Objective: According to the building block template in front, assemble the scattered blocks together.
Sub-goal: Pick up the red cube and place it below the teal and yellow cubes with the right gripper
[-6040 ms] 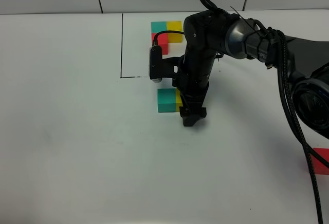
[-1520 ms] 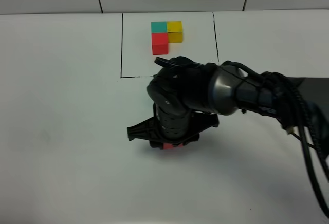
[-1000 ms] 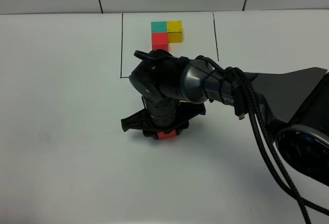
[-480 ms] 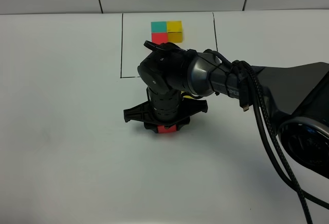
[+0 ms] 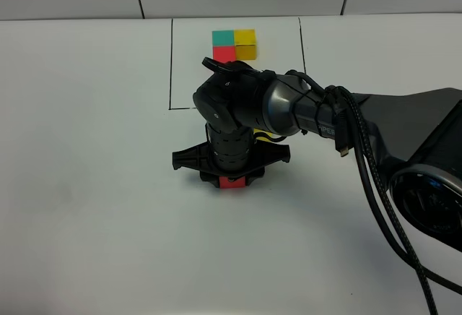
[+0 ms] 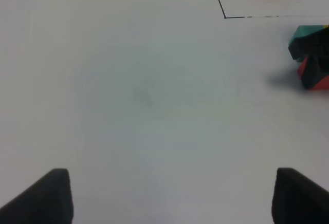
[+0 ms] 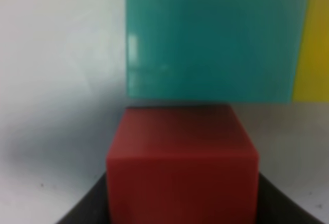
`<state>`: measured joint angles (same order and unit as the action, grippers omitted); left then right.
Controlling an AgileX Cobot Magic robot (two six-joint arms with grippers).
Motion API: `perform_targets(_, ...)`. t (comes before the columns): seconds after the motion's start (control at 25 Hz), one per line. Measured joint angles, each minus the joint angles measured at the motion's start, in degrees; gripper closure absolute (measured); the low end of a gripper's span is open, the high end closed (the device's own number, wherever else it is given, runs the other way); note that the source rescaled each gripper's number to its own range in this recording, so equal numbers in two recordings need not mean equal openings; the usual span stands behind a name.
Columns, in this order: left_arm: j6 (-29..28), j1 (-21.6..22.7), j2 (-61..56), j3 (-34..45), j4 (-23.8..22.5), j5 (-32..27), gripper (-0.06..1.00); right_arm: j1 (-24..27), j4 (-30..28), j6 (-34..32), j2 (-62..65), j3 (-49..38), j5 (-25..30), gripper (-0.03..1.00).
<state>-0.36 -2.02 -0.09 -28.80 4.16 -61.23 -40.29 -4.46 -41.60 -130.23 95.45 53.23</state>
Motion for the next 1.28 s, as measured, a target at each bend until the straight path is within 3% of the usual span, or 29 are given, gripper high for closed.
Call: perform_targets(1.28, 0.0, 0.0, 0.0, 0.0, 0.0, 0.0, 0.19, 0.6, -0.1, -2.9, -0.2, 0.1, -0.6, 0.96)
